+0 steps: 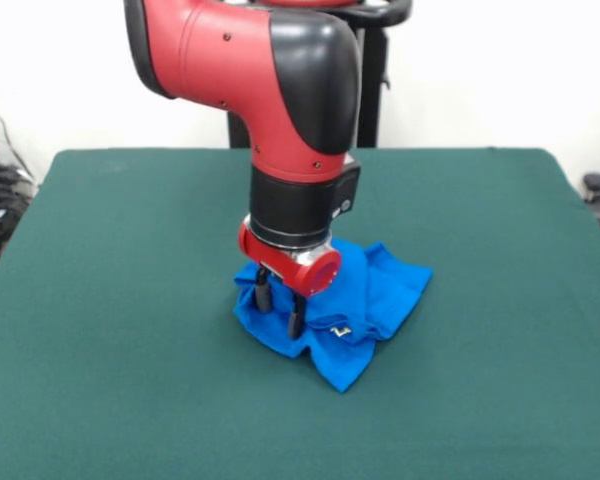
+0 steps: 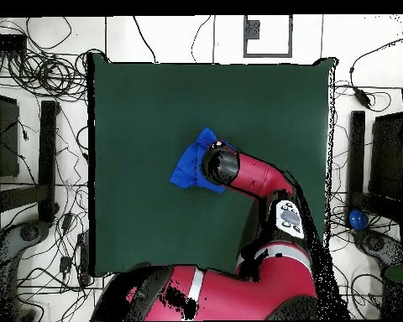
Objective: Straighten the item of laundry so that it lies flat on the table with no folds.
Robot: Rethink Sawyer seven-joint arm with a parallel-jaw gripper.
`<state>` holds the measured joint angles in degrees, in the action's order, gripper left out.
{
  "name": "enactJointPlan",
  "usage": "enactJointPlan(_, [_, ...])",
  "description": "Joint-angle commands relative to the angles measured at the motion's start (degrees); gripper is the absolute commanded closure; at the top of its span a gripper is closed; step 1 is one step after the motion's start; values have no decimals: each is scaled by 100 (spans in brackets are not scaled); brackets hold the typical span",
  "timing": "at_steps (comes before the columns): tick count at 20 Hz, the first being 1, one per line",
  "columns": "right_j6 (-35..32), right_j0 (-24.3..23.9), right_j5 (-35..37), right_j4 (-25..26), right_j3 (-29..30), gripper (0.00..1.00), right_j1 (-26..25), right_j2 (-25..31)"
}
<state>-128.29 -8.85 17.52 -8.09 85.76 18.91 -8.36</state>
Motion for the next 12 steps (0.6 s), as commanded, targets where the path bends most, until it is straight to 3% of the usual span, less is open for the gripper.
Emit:
enactJointPlan(1, [-384, 34, 313, 171, 264, 0, -277, 264])
enactJointPlan(12, [-326, -79, 347, 183, 277, 0, -231, 313])
